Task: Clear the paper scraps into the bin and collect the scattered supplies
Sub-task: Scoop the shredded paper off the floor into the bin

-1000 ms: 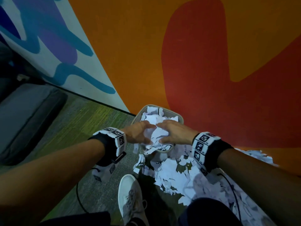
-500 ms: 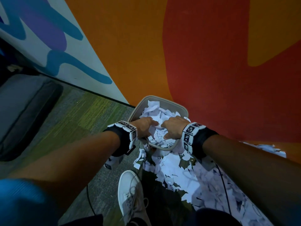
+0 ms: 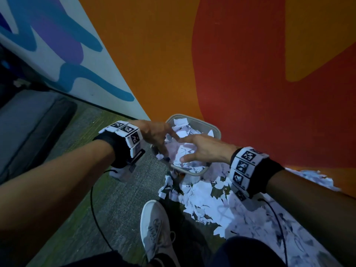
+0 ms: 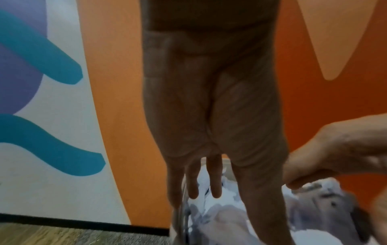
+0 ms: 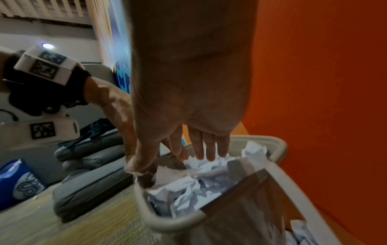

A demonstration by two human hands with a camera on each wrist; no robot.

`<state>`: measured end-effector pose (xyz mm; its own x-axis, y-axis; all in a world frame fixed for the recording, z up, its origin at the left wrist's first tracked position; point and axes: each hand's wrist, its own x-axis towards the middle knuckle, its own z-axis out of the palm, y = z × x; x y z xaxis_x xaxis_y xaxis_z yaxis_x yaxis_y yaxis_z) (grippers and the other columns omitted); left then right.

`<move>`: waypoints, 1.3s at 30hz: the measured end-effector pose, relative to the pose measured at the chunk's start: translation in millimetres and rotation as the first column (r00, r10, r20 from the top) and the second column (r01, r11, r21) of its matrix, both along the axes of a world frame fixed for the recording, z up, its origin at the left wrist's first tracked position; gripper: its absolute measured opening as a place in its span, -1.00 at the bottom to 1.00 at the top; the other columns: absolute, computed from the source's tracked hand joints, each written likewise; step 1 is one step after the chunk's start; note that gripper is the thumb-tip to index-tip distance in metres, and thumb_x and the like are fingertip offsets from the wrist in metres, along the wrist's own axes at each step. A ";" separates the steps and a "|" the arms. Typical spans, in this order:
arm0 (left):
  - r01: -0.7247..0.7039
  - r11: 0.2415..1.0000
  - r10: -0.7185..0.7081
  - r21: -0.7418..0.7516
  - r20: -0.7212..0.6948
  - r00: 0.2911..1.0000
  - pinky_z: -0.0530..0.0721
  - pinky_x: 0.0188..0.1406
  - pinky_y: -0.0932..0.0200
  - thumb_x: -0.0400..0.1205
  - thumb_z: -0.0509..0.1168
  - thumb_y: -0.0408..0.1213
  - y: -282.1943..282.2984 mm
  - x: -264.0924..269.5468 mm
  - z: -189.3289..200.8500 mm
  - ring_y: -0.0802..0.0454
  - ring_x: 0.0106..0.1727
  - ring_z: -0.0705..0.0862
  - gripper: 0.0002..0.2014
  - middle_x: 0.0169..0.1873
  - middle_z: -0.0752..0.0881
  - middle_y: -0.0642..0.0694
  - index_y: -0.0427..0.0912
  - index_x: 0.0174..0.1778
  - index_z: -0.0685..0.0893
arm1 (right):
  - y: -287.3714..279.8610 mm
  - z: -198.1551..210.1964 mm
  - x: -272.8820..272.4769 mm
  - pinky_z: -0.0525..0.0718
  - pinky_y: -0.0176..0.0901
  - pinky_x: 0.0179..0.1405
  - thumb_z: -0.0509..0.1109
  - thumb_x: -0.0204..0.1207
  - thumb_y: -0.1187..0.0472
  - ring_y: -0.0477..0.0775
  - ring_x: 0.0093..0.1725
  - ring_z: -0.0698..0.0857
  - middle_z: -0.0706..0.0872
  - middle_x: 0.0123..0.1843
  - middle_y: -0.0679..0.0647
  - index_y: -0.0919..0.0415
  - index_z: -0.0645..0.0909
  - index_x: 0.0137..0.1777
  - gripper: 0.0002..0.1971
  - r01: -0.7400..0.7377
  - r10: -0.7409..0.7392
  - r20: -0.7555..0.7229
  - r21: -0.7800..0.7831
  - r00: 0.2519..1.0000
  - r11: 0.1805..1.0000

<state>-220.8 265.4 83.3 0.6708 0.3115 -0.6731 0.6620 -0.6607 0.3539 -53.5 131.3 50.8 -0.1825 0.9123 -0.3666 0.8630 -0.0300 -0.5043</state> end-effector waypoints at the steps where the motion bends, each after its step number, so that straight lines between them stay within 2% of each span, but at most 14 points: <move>1: 0.039 0.999 -0.039 0.023 -0.028 0.999 0.76 0.03 -0.02 0.48 0.59 -0.19 -0.6 -2.9 -1.8 -0.02 0.01 0.75 -0.32 0.08 0.71 0.09 0.06 0.53 0.54 | 0.2 -5.3 -5.8 0.58 0.12 0.33 0.46 0.42 -0.33 0.12 0.41 0.58 0.57 0.52 0.07 -0.03 0.36 0.62 -0.19 -0.032 0.032 0.012 -0.013 0.999 0.999; 4: 0.083 0.987 -0.079 0.134 -0.035 0.996 0.66 0.21 0.07 0.56 0.52 -0.21 -1.7 -6.4 -9.7 -0.07 0.32 0.66 -0.41 0.37 0.65 -0.04 -0.01 0.53 0.56 | 6.0 -20.7 -16.8 0.57 0.04 -0.03 0.41 0.52 -0.24 0.08 0.08 0.60 0.62 0.15 0.09 0.04 0.36 0.58 -0.30 -0.086 0.090 0.105 -0.040 0.990 0.995; 6: 0.114 0.972 -0.104 0.204 -0.059 0.993 0.58 0.10 0.24 0.64 0.45 -0.23 -5.5 -3.6 -13.3 -0.08 0.36 0.64 -0.45 0.45 0.61 -0.10 -0.07 0.57 0.52 | 9.0 -26.0 -22.1 0.61 0.08 -0.06 0.40 0.56 -0.18 0.13 0.02 0.61 0.58 0.06 0.08 0.07 0.41 0.51 -0.40 -0.065 0.077 0.200 -0.062 0.977 0.996; 11: 0.167 0.957 -0.147 0.238 -0.099 0.984 0.51 0.40 0.06 0.74 0.32 -0.18 -17.7 4.3 -21.0 -0.11 0.47 0.56 -0.52 0.53 0.55 -0.12 -0.07 0.60 0.48 | 10.2 -29.3 -25.7 0.64 0.10 0.05 0.43 0.54 -0.14 0.22 0.18 0.63 0.61 0.22 0.14 0.05 0.42 0.52 -0.40 -0.040 0.069 0.284 -0.107 0.956 0.994; 13: 0.112 0.962 -0.114 0.250 -0.008 0.993 0.55 0.37 0.04 0.73 0.31 -0.21 -17.9 6.1 -14.0 -0.10 0.42 0.60 -0.57 0.51 0.57 -0.14 -0.10 0.55 0.53 | 5.9 -16.9 -19.0 0.55 0.01 0.01 0.43 0.56 -0.15 0.16 0.23 0.59 0.58 0.34 0.16 0.10 0.37 0.58 -0.33 -0.024 0.038 0.208 -0.069 0.977 0.997; 16: 0.038 0.959 -0.085 0.280 0.158 0.984 0.54 0.27 0.14 0.73 0.31 -0.17 -21.1 13.9 5.0 -0.07 0.38 0.61 -0.60 0.45 0.61 -0.15 -0.14 0.50 0.58 | -13.6 10.7 -2.8 0.54 0.12 0.37 0.44 0.54 -0.19 0.17 0.53 0.47 0.44 0.61 0.12 0.09 0.28 0.67 -0.22 0.039 -0.041 0.068 0.041 0.997 0.998; 18: 0.016 0.959 -0.085 0.283 0.234 0.968 0.48 0.12 0.26 0.73 0.31 -0.13 -30.0 24.0 17.2 -0.04 0.35 0.63 -0.59 0.41 0.65 -0.13 -0.14 0.49 0.60 | -35.3 28.7 12.9 0.49 0.10 0.46 0.44 0.54 -0.18 0.13 0.58 0.42 0.40 0.64 0.07 0.06 0.31 0.67 -0.24 0.081 -0.082 0.010 0.101 0.997 0.992; 23: 0.011 0.972 -0.101 0.236 0.377 0.921 0.63 0.16 0.18 0.69 0.35 -0.03 -69.7 49.7 34.7 0.04 0.28 0.70 -0.58 0.38 0.69 0.00 -0.08 0.45 0.64 | -92.0 48.6 58.2 0.56 -0.05 0.25 0.37 0.52 -0.28 0.00 0.38 0.57 0.55 0.48 -0.07 -0.03 0.44 0.57 -0.34 0.123 -0.122 -0.020 0.161 0.992 0.979; 26: 0.023 0.991 -0.082 0.132 0.456 0.886 0.70 0.11 0.13 0.69 0.35 -0.10 -103.7 71.1 32.8 0.13 0.20 0.73 -0.67 0.28 0.74 0.04 -0.03 0.37 0.70 | -132.3 48.2 85.4 0.46 -0.36 0.07 0.40 0.58 -0.15 -0.11 0.24 0.58 0.58 0.32 -0.18 -0.10 0.46 0.57 -0.44 0.179 -0.177 -0.031 0.133 0.984 0.975; 27: 0.033 0.997 -0.066 0.076 0.483 0.873 0.70 0.07 0.19 0.69 0.35 -0.13 -117.0 80.4 28.6 0.16 0.15 0.74 -0.69 0.23 0.76 0.04 -0.03 0.35 0.72 | -148.3 44.2 96.7 0.47 -0.40 0.09 0.41 0.59 -0.12 -0.09 0.26 0.57 0.58 0.35 -0.17 -0.10 0.43 0.59 -0.43 0.228 -0.225 -0.039 0.097 0.974 0.969; 29: 0.033 0.999 -0.014 -0.029 0.515 0.857 0.67 -0.03 0.42 0.69 0.37 -0.15 -141.5 97.5 14.5 0.20 0.09 0.75 -0.70 0.18 0.77 0.03 -0.09 0.34 0.72 | -177.2 28.3 118.3 0.50 -0.17 0.34 0.42 0.60 -0.13 0.02 0.47 0.50 0.50 0.55 -0.06 -0.01 0.39 0.63 -0.37 0.317 -0.317 -0.031 -0.009 0.948 0.949; 31: 0.024 0.994 0.032 -0.105 0.506 0.862 0.66 -0.02 0.47 0.70 0.37 -0.15 -162.8 114.1 -8.0 0.18 0.11 0.76 -0.67 0.23 0.75 0.01 -0.16 0.36 0.71 | -202.4 4.8 136.2 0.40 0.00 0.52 0.43 0.59 -0.13 0.07 0.60 0.39 0.39 0.65 0.03 0.08 0.39 0.62 -0.35 0.380 -0.385 -0.023 -0.119 0.922 0.917; 35: 0.012 0.980 0.065 -0.199 0.376 0.924 0.73 0.20 0.00 0.68 0.36 -0.13 -188.9 147.1 -76.4 0.05 0.14 0.77 -0.61 0.36 0.70 -0.07 -0.07 0.44 0.66 | -233.5 -50.4 159.7 0.49 0.00 0.43 0.48 0.56 -0.05 0.13 0.51 0.49 0.43 0.62 0.08 0.09 0.43 0.58 -0.38 0.494 -0.517 -0.029 -0.251 0.856 0.832; 39: -0.071 0.961 0.150 -0.266 0.293 0.944 0.57 0.43 -0.05 0.63 0.43 -0.14 -205.5 161.2 -135.3 -0.11 0.49 0.56 -0.41 0.60 0.45 -0.11 -0.15 0.58 0.46 | -247.6 -98.8 173.7 0.39 0.01 0.53 0.49 0.53 -0.11 0.14 0.59 0.39 0.37 0.65 0.14 0.13 0.33 0.64 -0.25 0.534 -0.547 0.052 -0.314 0.835 0.785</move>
<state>-59.6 59.9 -52.0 0.8279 0.2453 -0.5043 0.5578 -0.4541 0.6948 120.3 -116.3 -48.0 0.2865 0.7101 -0.6431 0.6389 -0.6418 -0.4241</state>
